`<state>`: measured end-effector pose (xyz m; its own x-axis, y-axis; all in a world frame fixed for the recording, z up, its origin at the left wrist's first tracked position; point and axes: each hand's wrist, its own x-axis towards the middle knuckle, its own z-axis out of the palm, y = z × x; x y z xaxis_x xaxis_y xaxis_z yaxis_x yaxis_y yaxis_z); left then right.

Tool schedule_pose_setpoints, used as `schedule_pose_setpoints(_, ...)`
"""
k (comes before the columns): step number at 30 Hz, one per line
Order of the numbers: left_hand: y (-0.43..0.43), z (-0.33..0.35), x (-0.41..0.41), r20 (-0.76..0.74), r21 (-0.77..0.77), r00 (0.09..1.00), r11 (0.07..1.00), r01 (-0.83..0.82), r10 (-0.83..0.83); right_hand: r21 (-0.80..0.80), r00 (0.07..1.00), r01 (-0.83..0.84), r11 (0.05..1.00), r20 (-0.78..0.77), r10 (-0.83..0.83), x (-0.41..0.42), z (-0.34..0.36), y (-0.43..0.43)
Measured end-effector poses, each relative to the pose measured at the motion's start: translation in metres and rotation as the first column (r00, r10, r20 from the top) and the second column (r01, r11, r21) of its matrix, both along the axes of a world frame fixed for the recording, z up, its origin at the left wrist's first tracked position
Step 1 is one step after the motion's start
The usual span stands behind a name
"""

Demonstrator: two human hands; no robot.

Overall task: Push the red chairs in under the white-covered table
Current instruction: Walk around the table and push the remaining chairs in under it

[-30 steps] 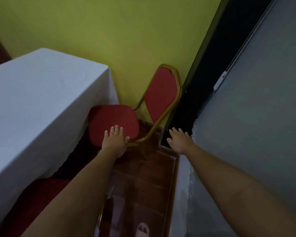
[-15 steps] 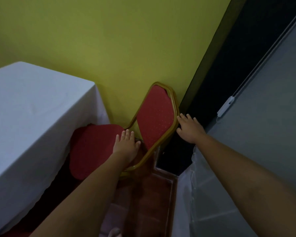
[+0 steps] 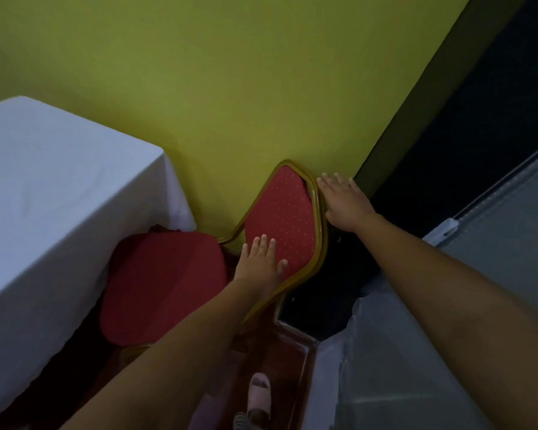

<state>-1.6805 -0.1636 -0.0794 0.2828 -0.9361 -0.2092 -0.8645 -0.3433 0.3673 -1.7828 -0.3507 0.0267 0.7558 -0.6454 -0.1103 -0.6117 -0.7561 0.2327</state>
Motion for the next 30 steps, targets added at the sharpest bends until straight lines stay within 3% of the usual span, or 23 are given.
schedule_pose_setpoints(12,-0.123,-0.009,-0.053,-0.107,-0.077,0.988,0.99,-0.122,0.113,-0.011,0.969,-0.236,0.972,-0.07,0.235,0.029,-0.04,-0.101)
schedule_pose_setpoints(18,-0.132,-0.015,-0.064,-0.107,-0.121,0.966,0.962,-0.246,0.234,0.036,0.969,-0.244,0.969,0.052,0.242,0.036,-0.053,-0.107)
schedule_pose_setpoints(30,-0.089,-0.02,-0.07,0.052,-0.145,0.98,0.972,-0.184,0.193,0.144,0.945,-0.226,0.963,0.273,0.181,0.019,-0.072,-0.075)
